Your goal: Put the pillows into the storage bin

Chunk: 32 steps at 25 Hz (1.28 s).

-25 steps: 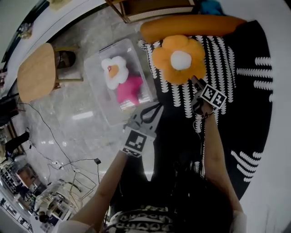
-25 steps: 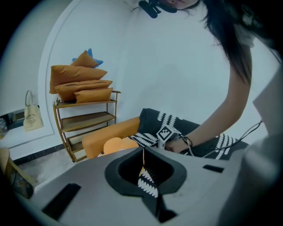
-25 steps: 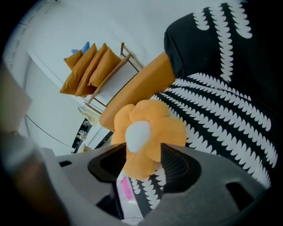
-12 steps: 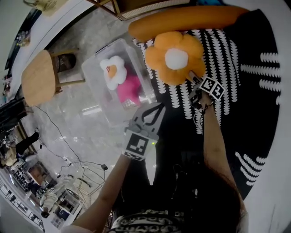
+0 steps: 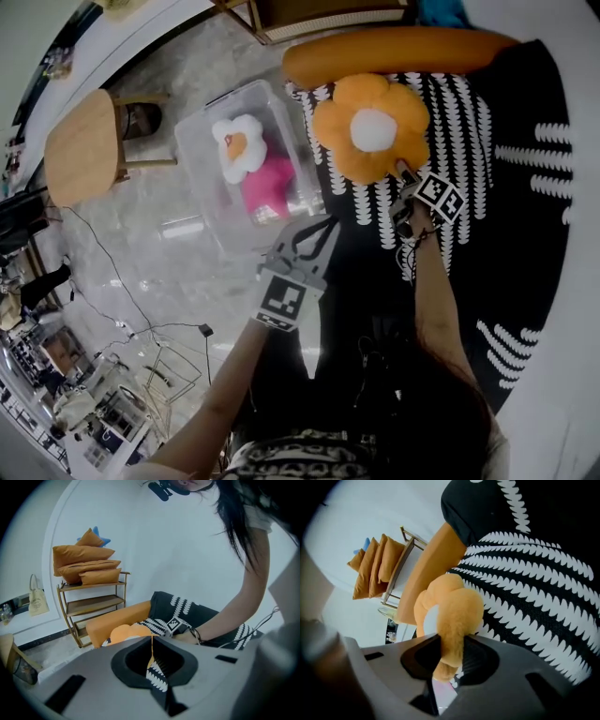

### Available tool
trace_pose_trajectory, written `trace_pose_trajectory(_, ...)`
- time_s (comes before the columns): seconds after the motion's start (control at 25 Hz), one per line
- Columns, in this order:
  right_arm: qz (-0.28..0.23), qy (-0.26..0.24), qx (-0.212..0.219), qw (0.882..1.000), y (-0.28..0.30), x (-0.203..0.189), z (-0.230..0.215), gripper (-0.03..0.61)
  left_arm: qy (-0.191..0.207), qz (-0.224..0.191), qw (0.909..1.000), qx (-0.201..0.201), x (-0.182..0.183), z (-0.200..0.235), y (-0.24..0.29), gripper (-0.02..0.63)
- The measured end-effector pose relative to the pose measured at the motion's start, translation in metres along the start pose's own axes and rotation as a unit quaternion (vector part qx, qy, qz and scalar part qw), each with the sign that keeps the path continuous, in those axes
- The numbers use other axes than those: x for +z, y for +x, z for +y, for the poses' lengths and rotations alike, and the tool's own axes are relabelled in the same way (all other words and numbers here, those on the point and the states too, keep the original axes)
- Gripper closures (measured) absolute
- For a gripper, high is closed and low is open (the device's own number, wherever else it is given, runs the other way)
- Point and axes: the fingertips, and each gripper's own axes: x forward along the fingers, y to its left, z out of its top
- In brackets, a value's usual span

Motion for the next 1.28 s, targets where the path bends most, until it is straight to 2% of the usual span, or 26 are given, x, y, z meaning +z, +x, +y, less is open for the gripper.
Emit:
trace_pose_trajectory(0.32,-0.016,-0.056,0.062,0.996,-0.055,-0.044,0.083,0.494,-0.013,-0.007,0.9996,0.023,-0.019,0.014,-0.073,0.606)
trace_pose_trajectory(0.52,0.009,-0.119,0.098,0.988,-0.069,-0.094,0.147,0.5,-0.028,-0.014,0.9986,0.043,-0.045,0.033,-0.128,0.606)
trace_pose_trajectory(0.68,0.051,-0.169,0.134,0.975,-0.068,-0.162,0.203,0.5,-0.038,-0.022,0.9969,0.064,-0.07,0.053,-0.178,0.606)
trace_pose_trajectory(0.88,0.097,-0.198,0.157,0.963,-0.05,-0.267,0.258,0.5,-0.046,-0.029,0.9944,0.09,-0.109,0.081,-0.256,0.606)
trace_pose_trajectory(1.16,0.182,-0.241,0.152,0.941,-0.002,-0.401,0.292,0.498,-0.069,-0.017,0.9884,0.134,-0.177,0.118,-0.355,0.606)
trace_pose_trajectory(1.24,0.2,-0.261,0.132,0.935,0.024,-0.43,0.285,0.477,-0.081,-0.012,0.9856,0.148,-0.198,0.132,-0.375,0.606)
trace_pose_trajectory(1.28,0.205,-0.273,0.116,0.933,0.037,-0.441,0.277,0.441,-0.086,-0.01,0.9844,0.153,-0.208,0.137,-0.384,0.606)
